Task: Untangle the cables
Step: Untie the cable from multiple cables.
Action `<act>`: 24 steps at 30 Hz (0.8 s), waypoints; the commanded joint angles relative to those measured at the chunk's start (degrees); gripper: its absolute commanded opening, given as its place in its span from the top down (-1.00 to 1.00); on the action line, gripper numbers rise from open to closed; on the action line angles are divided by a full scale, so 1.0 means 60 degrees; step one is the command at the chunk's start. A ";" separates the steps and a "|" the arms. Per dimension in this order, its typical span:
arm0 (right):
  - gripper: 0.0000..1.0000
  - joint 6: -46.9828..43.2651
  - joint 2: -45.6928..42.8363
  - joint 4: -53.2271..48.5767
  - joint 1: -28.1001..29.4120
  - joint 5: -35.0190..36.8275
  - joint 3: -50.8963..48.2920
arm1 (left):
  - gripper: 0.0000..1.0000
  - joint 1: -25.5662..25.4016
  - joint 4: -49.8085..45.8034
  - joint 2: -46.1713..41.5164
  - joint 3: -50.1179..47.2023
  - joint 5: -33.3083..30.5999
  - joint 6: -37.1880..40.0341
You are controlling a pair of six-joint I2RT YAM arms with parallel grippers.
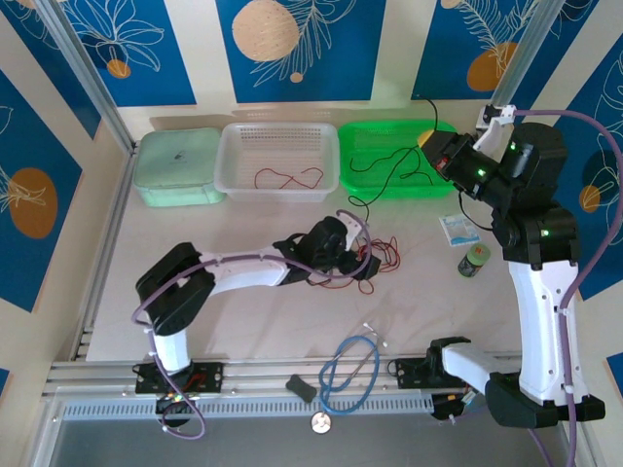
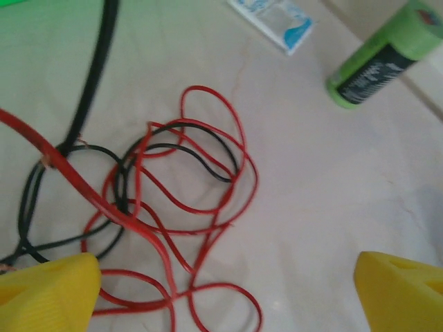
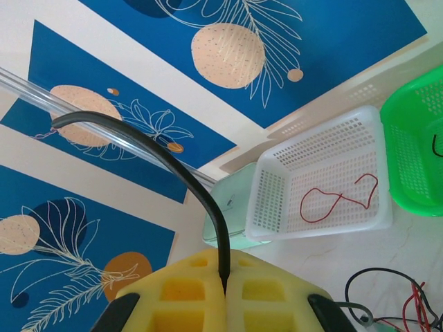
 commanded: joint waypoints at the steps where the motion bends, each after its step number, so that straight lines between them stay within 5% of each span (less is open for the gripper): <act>1: 1.00 0.0083 -0.0224 0.0267 0.0088 0.0039 -0.0050 | -0.75 -0.0034 -0.0893 0.0541 0.0801 -0.0946 -0.0057; 6: 1.00 -0.0032 -0.0326 0.0172 0.0087 0.0183 -0.0021 | -0.32 -0.0034 -0.1567 0.0990 0.1312 -0.1747 -0.0048; 13: 1.00 -0.0302 -0.0583 -0.0019 0.0022 0.0796 0.0074 | 1.00 0.0174 -0.1933 0.0562 0.0644 -0.2570 -0.0307; 24: 1.00 -0.1203 -0.0460 -0.0356 -0.0218 0.2395 0.1220 | 1.00 0.1276 -0.1548 -0.1033 -0.1925 -0.2587 -0.1056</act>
